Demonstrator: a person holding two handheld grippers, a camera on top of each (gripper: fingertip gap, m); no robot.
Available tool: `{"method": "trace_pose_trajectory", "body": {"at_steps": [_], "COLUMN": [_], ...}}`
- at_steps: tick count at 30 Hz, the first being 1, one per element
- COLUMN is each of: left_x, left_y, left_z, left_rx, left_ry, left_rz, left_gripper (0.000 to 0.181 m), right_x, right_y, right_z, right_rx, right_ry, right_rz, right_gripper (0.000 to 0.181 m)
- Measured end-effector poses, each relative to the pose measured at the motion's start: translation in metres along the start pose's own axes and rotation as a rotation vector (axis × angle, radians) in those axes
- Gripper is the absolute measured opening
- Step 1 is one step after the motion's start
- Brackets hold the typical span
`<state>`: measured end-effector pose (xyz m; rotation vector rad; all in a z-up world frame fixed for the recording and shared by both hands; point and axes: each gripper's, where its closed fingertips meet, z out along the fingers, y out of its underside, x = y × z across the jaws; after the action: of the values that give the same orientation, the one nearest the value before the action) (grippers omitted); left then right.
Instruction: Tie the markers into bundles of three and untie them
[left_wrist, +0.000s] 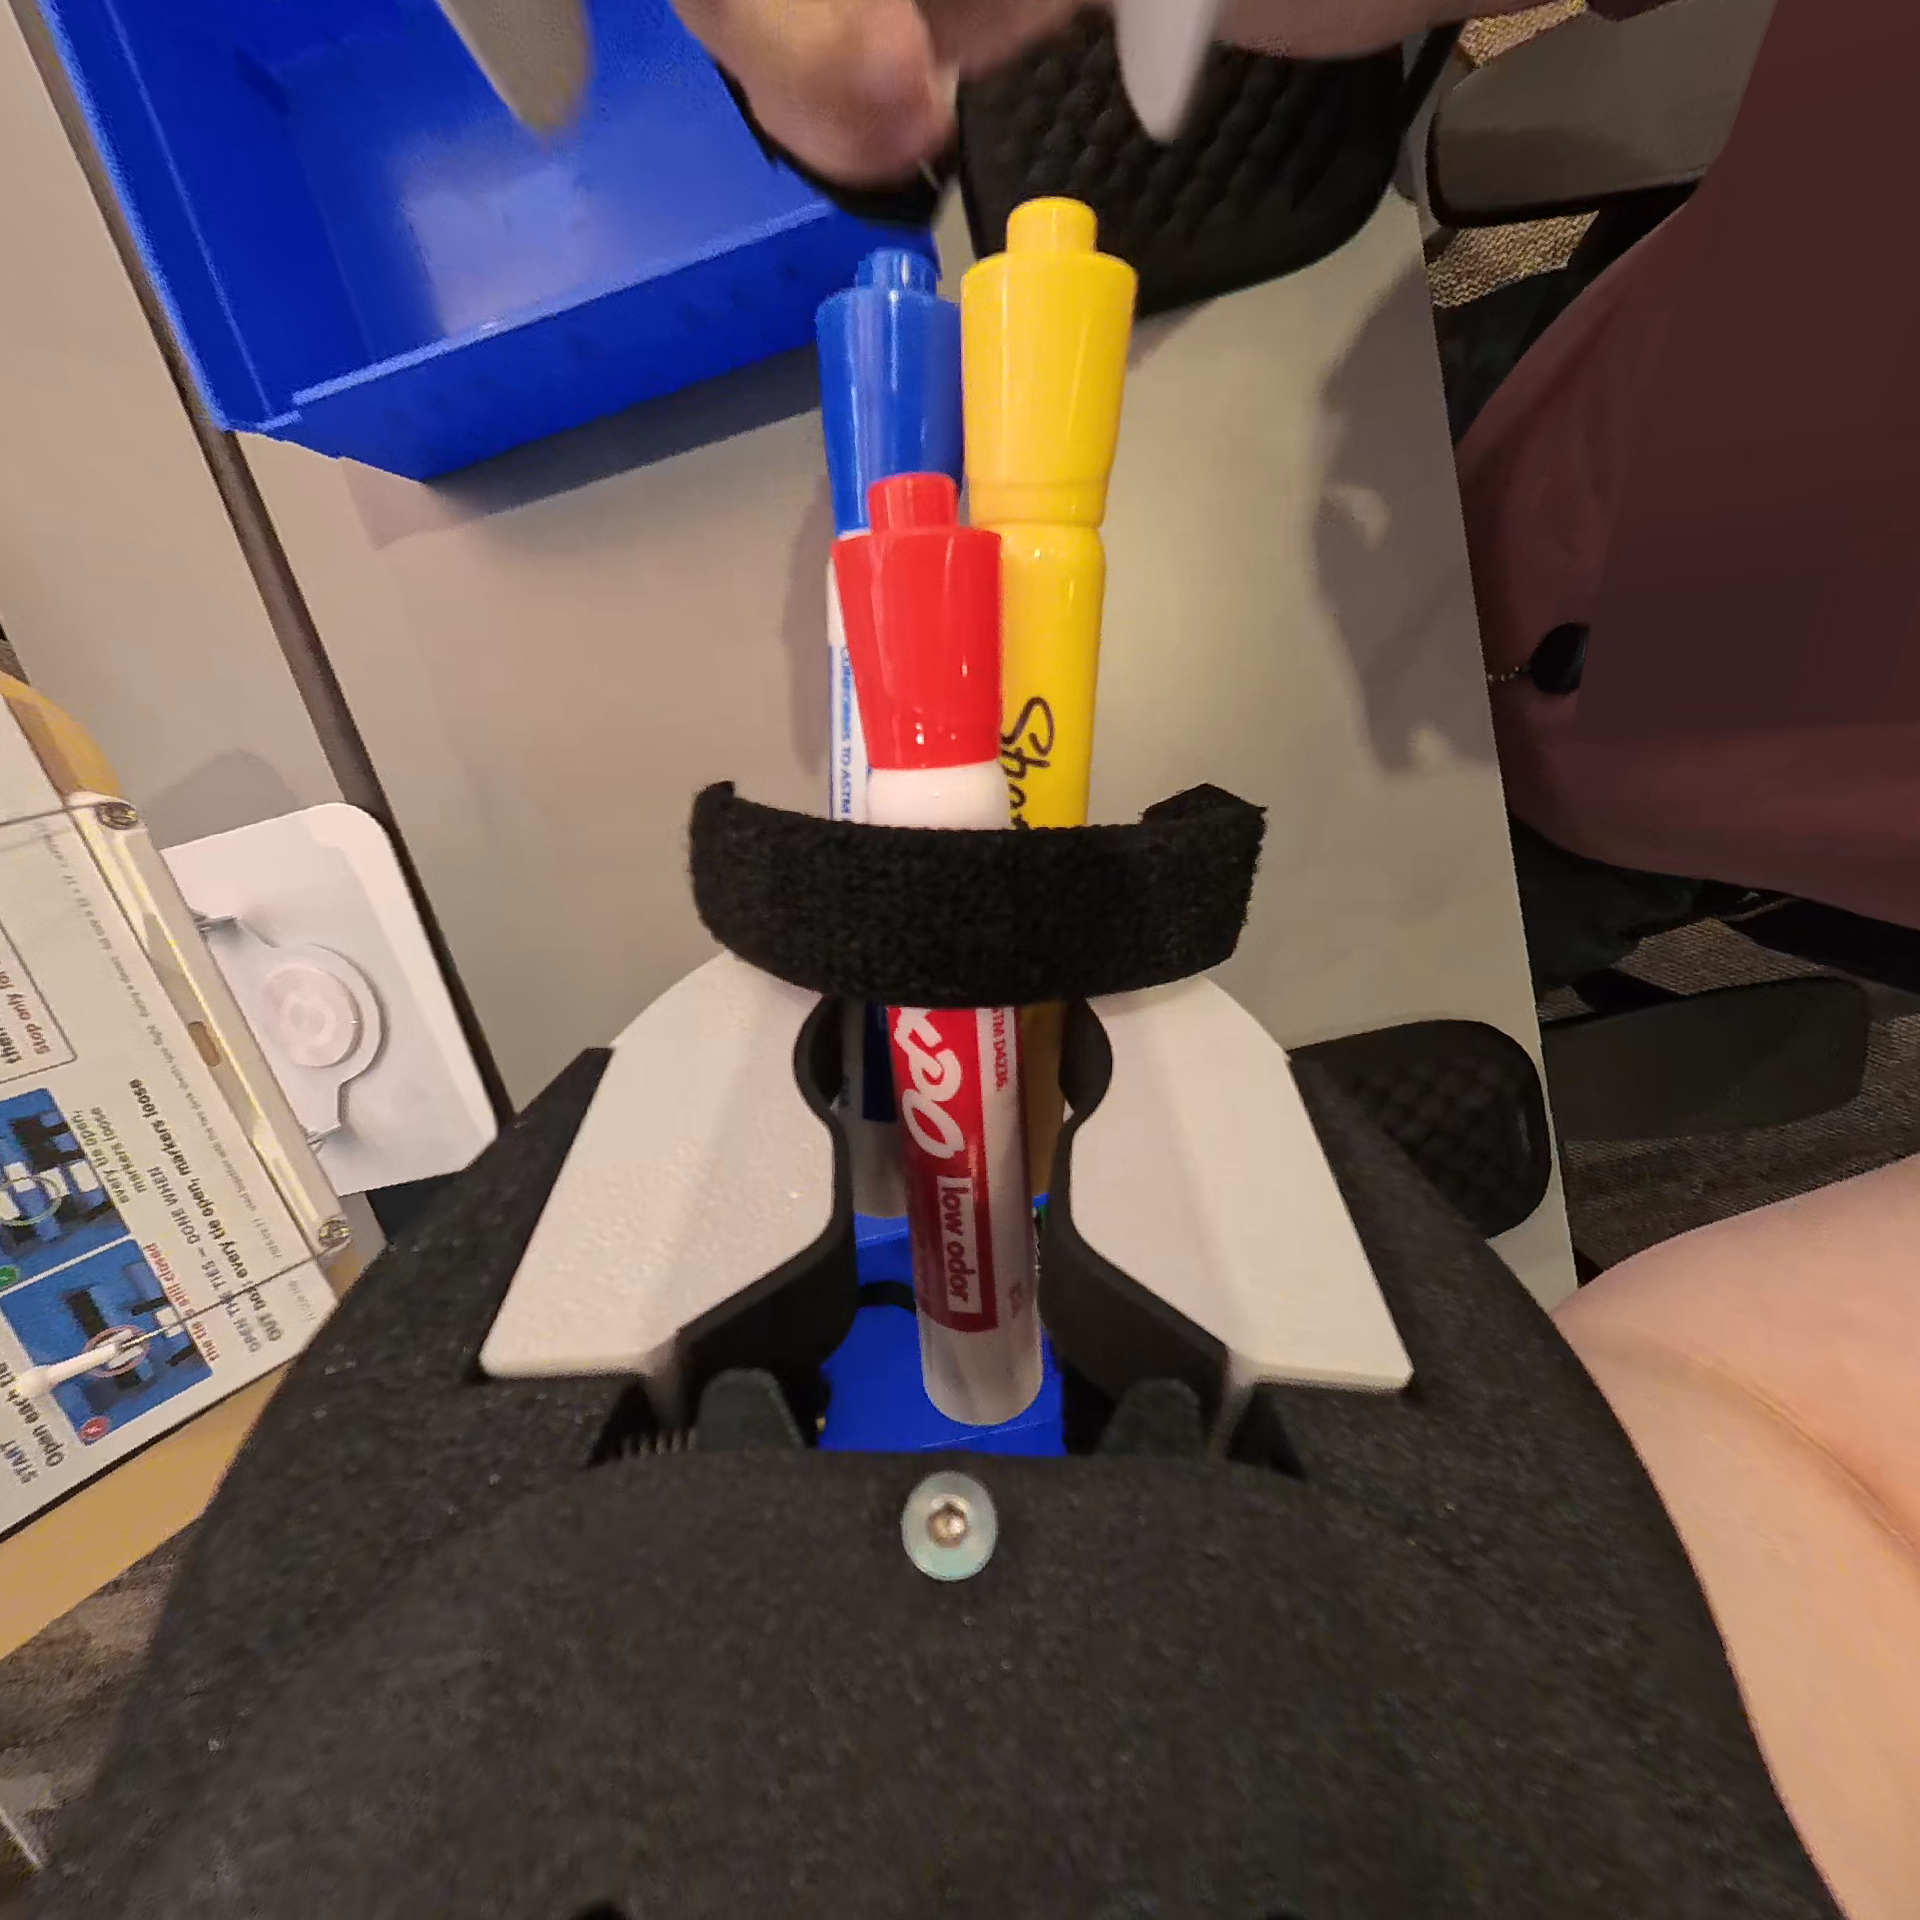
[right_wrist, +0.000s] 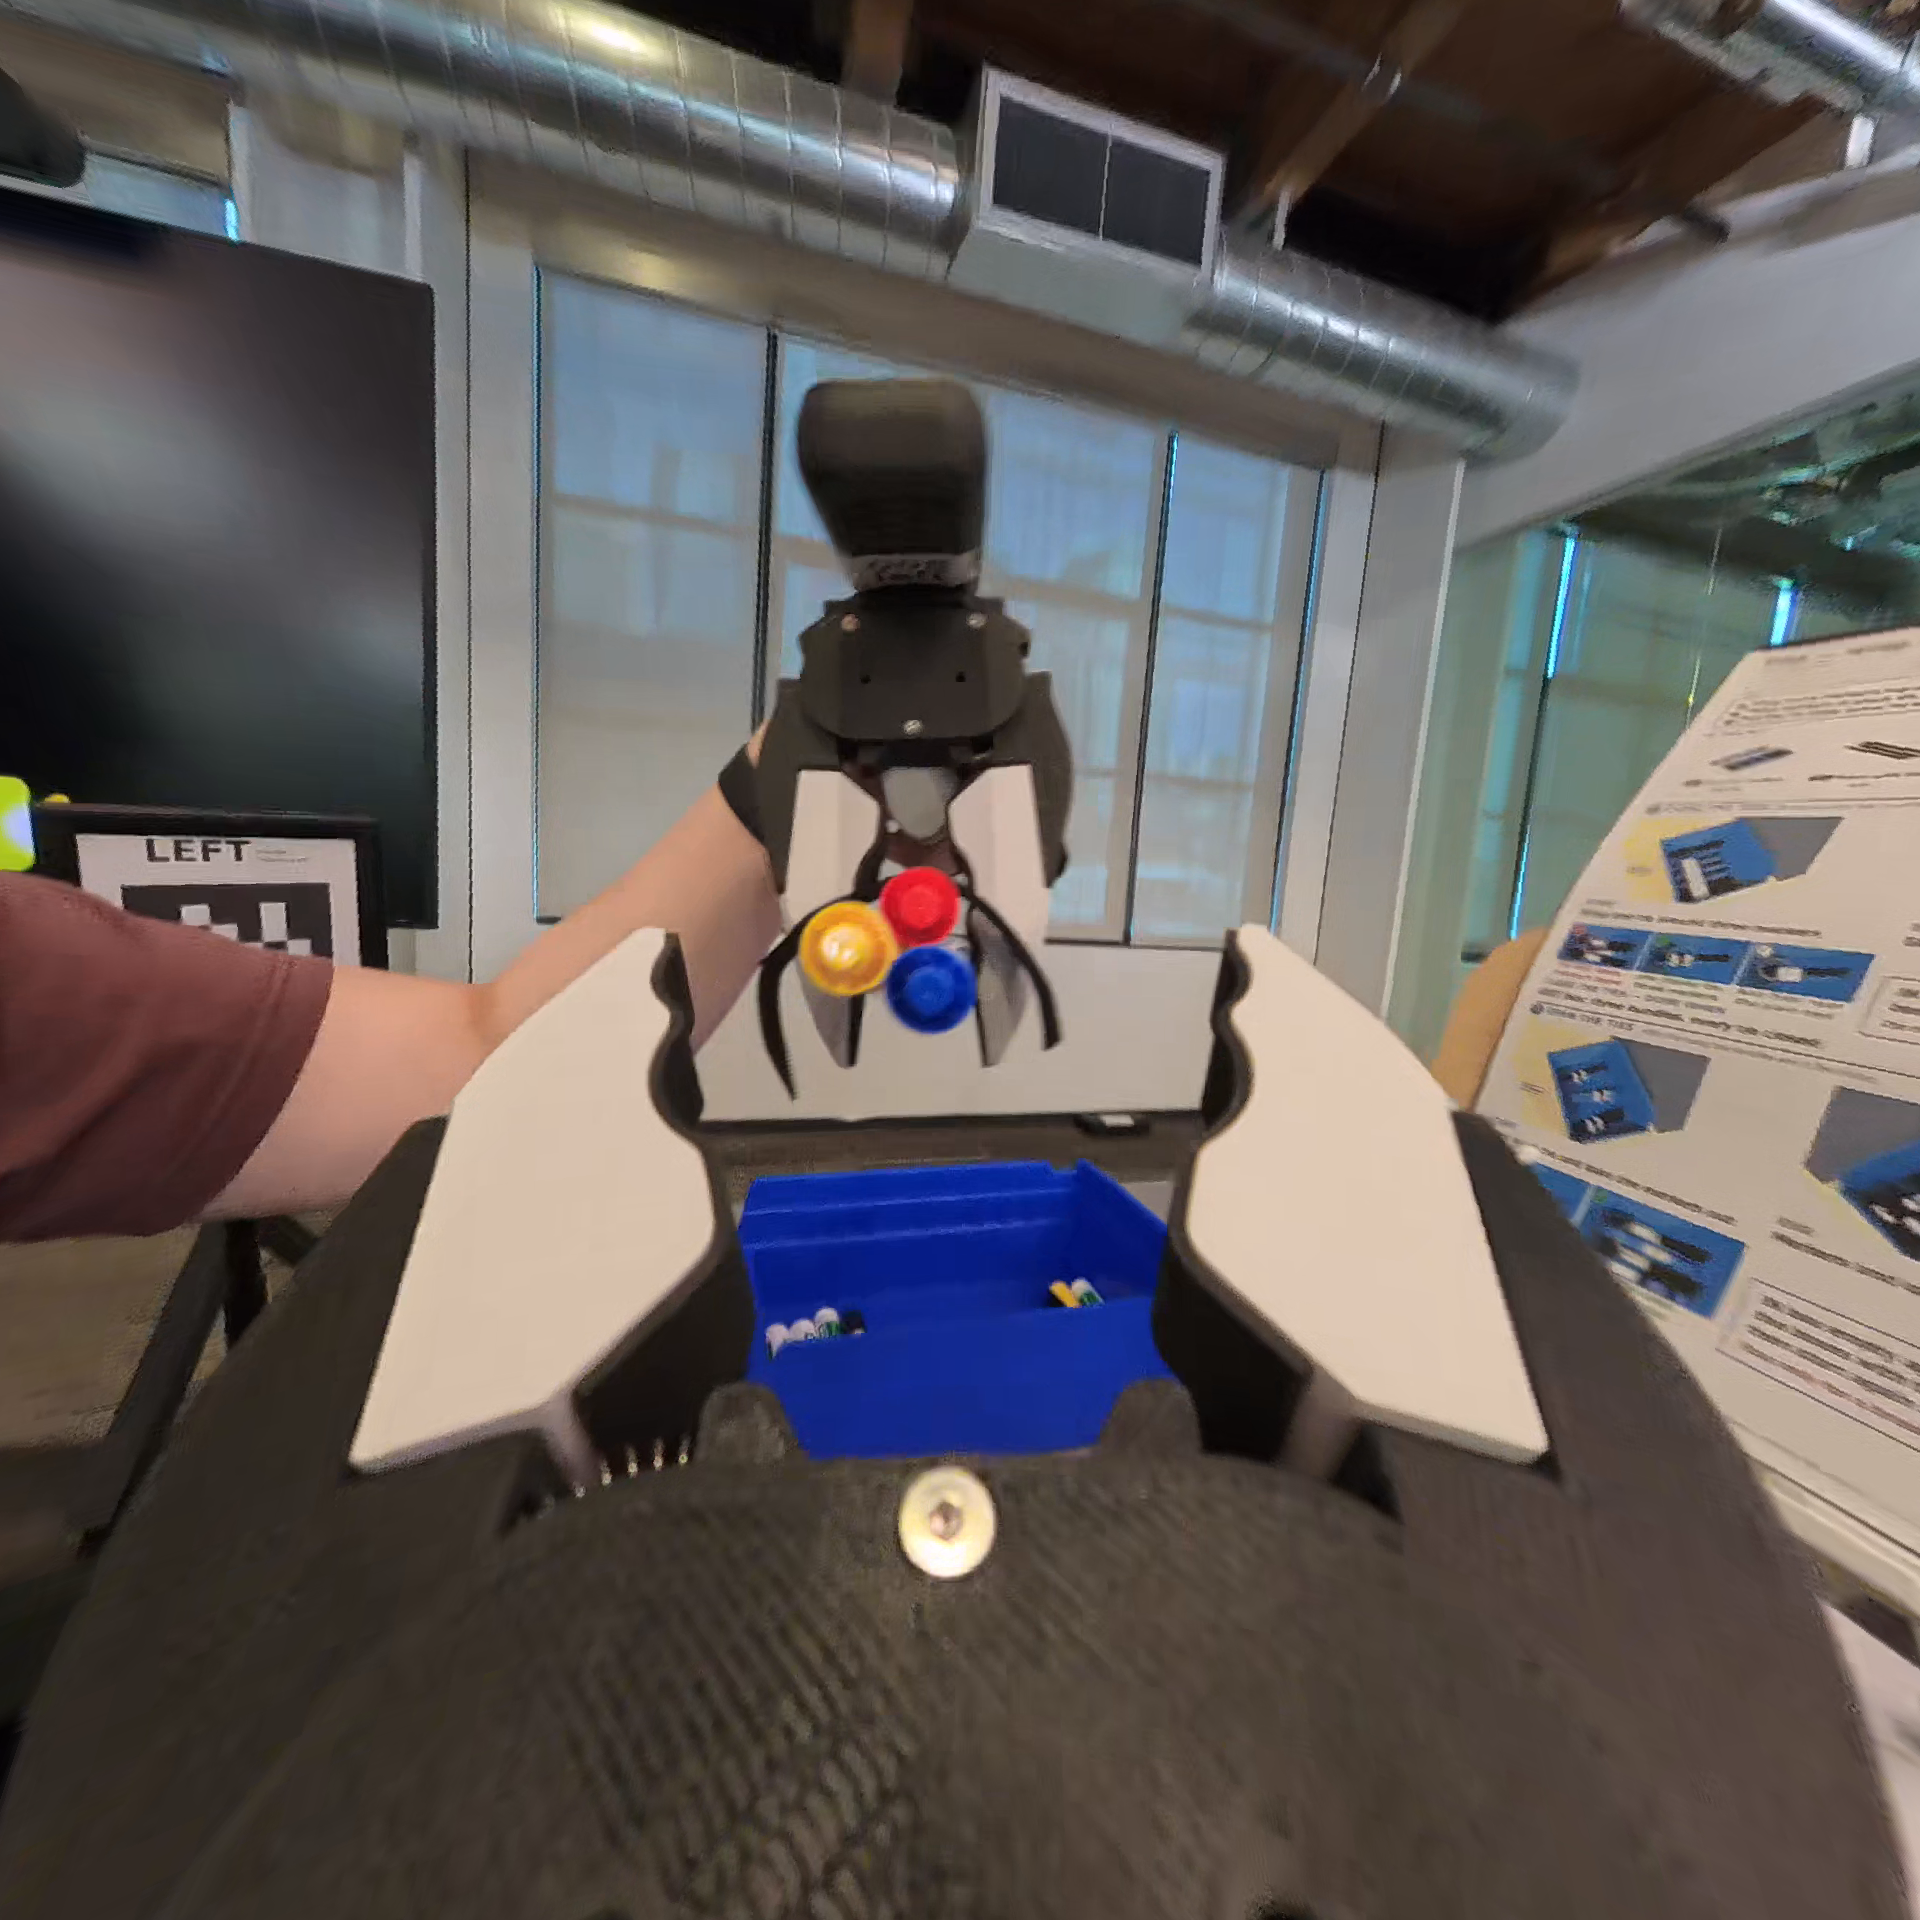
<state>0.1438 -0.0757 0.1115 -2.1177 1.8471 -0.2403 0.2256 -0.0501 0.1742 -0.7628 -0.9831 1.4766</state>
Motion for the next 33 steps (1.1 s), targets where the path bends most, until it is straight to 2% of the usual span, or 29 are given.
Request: {"method": "trace_pose_trajectory", "body": {"at_steps": [3, 7, 17, 33], "left_x": [-0.003, -0.004, -0.006, -0.005], "left_y": [-0.006, -0.013, -0.018, -0.015], "left_z": [-0.003, -0.001, 0.003, 0.004], "left_rx": [0.013, 0.025, 0.047, 0.046], "left_ry": [0.001, 0.007, 0.017, 0.022], "left_rz": [0.000, 0.009, 0.023, 0.017], "left_gripper": [0.039, 0.039, 0.039, 0.039], "right_x": [-0.013, -0.017, -0.011, -0.010], "right_y": [0.016, 0.041, 0.044, 0.058], "right_z": [0.012, 0.029, 0.043, 0.050], "right_rx": [0.038, -0.011, 0.023, -0.076], "right_ry": [0.003, -0.050, -0.068, 0.002], "right_rz": [-0.037, -0.005, 0.084, -0.008], "right_gripper": [0.099, 0.108, 0.111, 0.082]}}
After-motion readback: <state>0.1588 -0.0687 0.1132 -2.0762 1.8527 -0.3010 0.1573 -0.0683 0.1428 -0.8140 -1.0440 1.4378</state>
